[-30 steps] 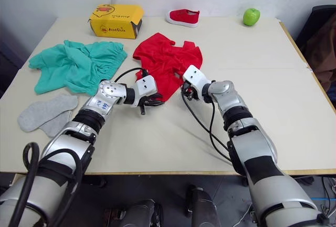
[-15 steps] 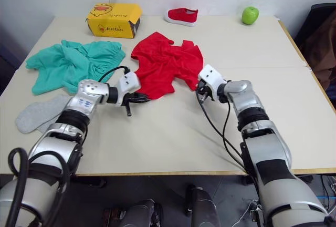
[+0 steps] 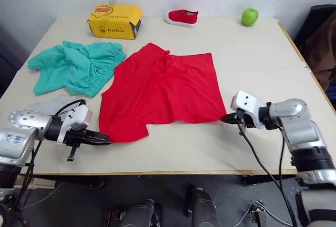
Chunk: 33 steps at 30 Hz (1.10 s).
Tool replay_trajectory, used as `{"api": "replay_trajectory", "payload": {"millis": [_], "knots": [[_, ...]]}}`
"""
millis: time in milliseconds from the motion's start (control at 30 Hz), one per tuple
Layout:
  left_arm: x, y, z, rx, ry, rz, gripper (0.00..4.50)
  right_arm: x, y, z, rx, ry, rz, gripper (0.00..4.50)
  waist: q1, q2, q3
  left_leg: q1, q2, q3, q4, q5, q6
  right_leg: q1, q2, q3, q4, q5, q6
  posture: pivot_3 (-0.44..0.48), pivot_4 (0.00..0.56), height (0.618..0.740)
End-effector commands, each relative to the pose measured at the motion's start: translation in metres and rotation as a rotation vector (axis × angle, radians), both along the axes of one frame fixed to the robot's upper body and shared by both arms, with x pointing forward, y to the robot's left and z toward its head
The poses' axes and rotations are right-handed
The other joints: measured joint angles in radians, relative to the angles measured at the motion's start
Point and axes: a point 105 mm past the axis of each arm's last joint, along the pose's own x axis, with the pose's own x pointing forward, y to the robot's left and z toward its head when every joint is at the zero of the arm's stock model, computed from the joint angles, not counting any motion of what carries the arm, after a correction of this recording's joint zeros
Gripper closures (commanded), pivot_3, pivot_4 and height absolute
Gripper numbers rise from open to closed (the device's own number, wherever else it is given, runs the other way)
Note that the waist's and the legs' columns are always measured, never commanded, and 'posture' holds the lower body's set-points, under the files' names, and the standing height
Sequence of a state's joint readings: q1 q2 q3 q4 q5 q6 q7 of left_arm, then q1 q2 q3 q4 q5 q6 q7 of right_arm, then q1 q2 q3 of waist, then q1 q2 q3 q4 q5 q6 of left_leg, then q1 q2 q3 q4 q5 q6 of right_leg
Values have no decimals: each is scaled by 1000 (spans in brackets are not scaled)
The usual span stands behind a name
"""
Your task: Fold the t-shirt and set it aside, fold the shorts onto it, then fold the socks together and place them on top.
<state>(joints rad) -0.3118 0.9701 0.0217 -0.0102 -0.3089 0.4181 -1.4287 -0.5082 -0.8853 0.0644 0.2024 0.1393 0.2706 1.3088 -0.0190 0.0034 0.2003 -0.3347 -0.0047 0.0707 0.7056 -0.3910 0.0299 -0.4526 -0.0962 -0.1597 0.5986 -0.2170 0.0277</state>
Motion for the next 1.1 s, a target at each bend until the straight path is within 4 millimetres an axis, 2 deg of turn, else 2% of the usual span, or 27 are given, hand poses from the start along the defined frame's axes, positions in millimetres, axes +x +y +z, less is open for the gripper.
{"api": "replay_trajectory", "payload": {"millis": [33,267,367,500,733,867,967,1100], "knots": [[-10,3,13,-3,-23,4,4500,-24,-7,17,8,12,53,4479,10,0,0,0,0,0,0,0,0,0,0,0,0,0,0,0,150,740],[-18,17,14,8,-4,52,4500,-81,-26,8,-21,212,94,4479,33,1,0,0,0,0,-1,-1,1,1,0,-1,-4,0,0,0,150,740],[-24,15,17,-9,18,46,4500,-103,-25,11,23,287,107,4479,43,1,0,0,0,0,-1,-2,1,1,1,-1,-5,0,0,0,150,740],[-37,12,19,-17,91,2,4500,-120,-20,14,66,349,116,4479,43,1,0,0,1,0,-1,-2,1,2,1,-1,-7,0,0,0,150,740],[-63,-1,30,-89,227,-79,4500,-131,-18,14,92,394,106,4479,45,1,1,0,1,-1,-1,-3,0,2,1,-1,-8,0,0,0,150,740],[-51,4,36,-127,215,-17,4500,-139,-15,20,140,462,111,4479,45,1,1,1,1,-1,-1,-3,0,2,1,-1,-8,0,0,0,150,740],[-33,10,44,-186,203,56,4500,-128,-19,22,181,464,63,4479,45,1,1,1,1,-1,-1,-3,0,3,1,-1,-8,0,0,0,150,740],[4,10,47,-267,164,166,4500,-104,-19,27,298,507,-30,4479,45,1,1,2,1,-1,-1,-3,0,4,2,-1,-8,0,0,0,150,740]]}}
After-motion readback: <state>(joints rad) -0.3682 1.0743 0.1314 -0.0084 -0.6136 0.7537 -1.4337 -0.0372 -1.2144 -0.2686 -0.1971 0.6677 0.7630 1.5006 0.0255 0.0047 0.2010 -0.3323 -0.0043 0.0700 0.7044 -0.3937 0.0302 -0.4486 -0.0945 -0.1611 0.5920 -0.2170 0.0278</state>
